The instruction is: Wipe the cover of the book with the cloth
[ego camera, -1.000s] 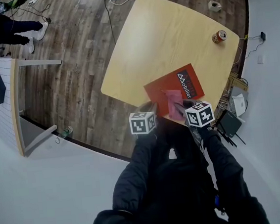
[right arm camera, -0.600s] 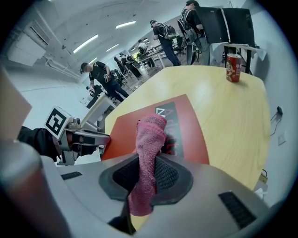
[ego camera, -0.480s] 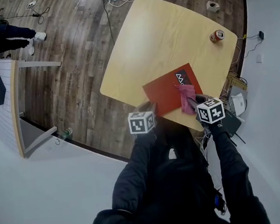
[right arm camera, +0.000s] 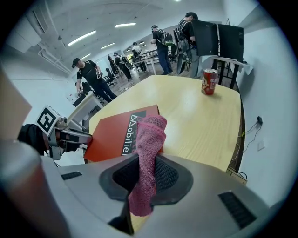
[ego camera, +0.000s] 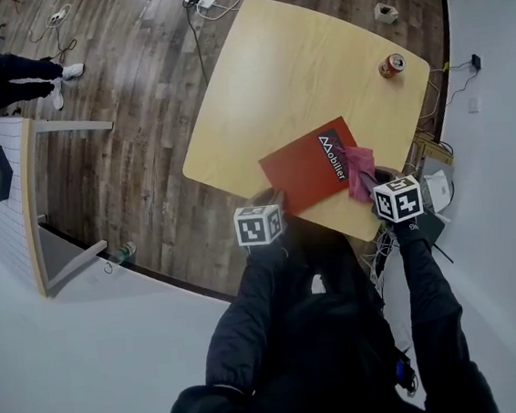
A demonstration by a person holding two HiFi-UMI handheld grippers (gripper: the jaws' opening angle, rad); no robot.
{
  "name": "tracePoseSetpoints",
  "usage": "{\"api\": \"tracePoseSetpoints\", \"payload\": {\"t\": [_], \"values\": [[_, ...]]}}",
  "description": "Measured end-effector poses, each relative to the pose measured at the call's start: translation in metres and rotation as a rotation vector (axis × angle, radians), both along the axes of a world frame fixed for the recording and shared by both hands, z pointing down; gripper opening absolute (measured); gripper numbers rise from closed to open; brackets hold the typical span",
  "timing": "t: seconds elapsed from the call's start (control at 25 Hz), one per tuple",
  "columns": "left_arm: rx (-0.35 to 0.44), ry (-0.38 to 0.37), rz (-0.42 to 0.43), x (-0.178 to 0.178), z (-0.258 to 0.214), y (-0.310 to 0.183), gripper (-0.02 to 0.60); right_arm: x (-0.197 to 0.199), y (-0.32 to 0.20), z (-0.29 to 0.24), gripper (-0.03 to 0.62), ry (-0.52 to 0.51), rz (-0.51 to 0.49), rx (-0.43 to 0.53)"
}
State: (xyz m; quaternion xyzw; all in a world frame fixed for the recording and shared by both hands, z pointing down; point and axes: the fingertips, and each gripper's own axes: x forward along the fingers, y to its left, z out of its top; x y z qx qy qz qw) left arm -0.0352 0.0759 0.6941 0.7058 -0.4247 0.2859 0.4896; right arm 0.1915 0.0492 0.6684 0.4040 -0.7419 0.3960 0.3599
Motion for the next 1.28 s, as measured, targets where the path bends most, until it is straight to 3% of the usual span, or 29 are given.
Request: {"api": "tracePoseSetpoints", "payload": {"t": [0.24,0.4,0.56,0.68,0.88,1.12,1.28], "values": [[0.022,-0.043,0.035,-0.001,-0.007,0.000,0.109,-0.006,-0.003,-0.039,0.078,-0.064,0.051,0.094],[0.097,-0.036,-0.006,-0.001,-0.038,-0.014,0.109,-0.017,-0.006,-0.081,0.078,-0.107,0.064,0.184],[0.249,-0.005,-0.058,0.003,-0.104,-0.039,0.104,-0.033,-0.008,-0.129,0.078,-0.096,0.031,0.292],[0.390,0.018,-0.055,0.010,-0.164,-0.050,0.059,-0.044,-0.006,-0.172,0.078,-0.109,0.041,0.378],[0.606,0.030,-0.048,0.016,-0.259,-0.061,0.037,-0.057,-0.002,-0.252,0.078,-0.139,0.067,0.551],[0.815,0.029,0.024,0.038,-0.342,-0.065,0.034,-0.046,0.000,-0.324,0.078,-0.154,0.121,0.718],[0.902,0.055,0.065,0.054,-0.379,-0.067,0.034,-0.037,0.000,-0.354,0.077,-0.150,0.161,0.786]]}}
